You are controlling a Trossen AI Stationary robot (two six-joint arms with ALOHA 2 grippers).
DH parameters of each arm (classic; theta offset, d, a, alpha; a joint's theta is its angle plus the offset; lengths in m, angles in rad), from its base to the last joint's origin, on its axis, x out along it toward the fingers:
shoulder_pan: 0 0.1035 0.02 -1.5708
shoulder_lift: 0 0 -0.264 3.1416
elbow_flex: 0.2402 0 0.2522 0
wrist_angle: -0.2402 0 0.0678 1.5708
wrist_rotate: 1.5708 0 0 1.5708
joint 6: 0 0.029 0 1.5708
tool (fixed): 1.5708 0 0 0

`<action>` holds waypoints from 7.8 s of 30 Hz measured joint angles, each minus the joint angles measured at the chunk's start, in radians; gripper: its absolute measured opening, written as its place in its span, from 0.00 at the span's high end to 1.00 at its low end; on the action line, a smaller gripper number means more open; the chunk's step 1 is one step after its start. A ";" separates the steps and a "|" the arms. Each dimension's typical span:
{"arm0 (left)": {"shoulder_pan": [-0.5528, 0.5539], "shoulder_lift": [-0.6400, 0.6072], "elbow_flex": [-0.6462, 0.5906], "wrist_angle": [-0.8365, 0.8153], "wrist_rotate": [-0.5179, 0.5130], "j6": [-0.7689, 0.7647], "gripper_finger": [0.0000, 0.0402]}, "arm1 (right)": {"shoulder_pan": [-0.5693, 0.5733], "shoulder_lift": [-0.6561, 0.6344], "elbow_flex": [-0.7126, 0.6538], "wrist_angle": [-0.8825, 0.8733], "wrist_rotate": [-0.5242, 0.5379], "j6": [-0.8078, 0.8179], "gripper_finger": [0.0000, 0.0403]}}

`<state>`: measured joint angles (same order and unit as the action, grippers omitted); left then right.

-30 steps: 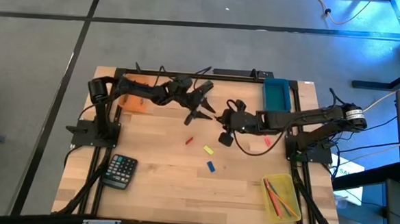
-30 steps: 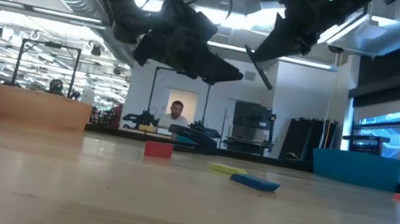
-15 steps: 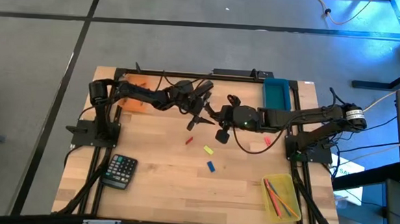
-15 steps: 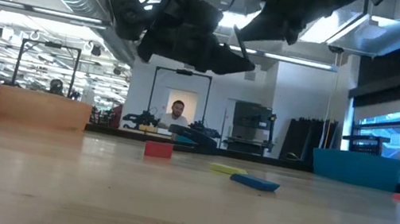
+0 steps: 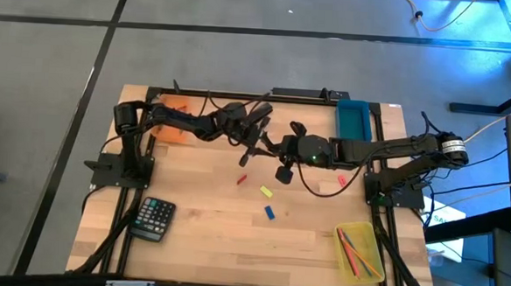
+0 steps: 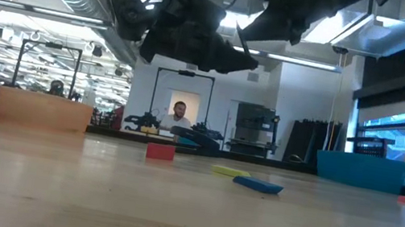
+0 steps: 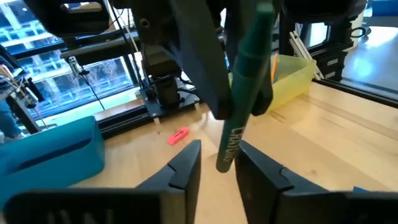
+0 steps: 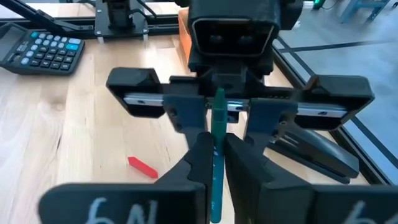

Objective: Sort crayons/erasers/pens/pencils in bins
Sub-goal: Put the green crayon into the orange bin, then put the red eraser into the blue bin

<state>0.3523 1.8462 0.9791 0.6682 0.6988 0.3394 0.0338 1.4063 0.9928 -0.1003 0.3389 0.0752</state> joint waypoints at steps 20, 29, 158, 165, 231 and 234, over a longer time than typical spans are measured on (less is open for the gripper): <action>0.052 -0.002 0.000 0.000 -0.042 -0.181 0.96 | -0.011 0.000 -0.001 -0.110 0.196 0.154 0.71; 0.163 -0.156 0.000 -0.472 -0.374 -0.258 0.96 | -0.011 0.000 -0.001 -0.399 0.393 0.426 0.49; -0.201 -0.102 -0.168 -0.271 -0.383 -0.099 0.72 | -0.109 0.001 -0.191 -0.207 0.006 0.453 0.47; -0.201 -0.083 -0.168 -0.265 -0.571 -0.103 0.72 | -0.068 0.001 -0.191 -0.226 0.049 0.436 0.47; -0.581 -0.159 -0.171 -0.711 -1.209 -1.101 0.72 | -0.079 0.000 -0.191 0.114 0.078 0.054 0.47; -0.596 -0.158 -0.170 -0.714 -1.216 -1.137 0.72 | -0.070 0.000 -0.191 0.114 0.078 0.054 0.47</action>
<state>-0.2435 1.6885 0.8089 -0.0455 -0.5175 -0.7974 -0.0364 1.4063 0.8021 0.0135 0.4174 0.1290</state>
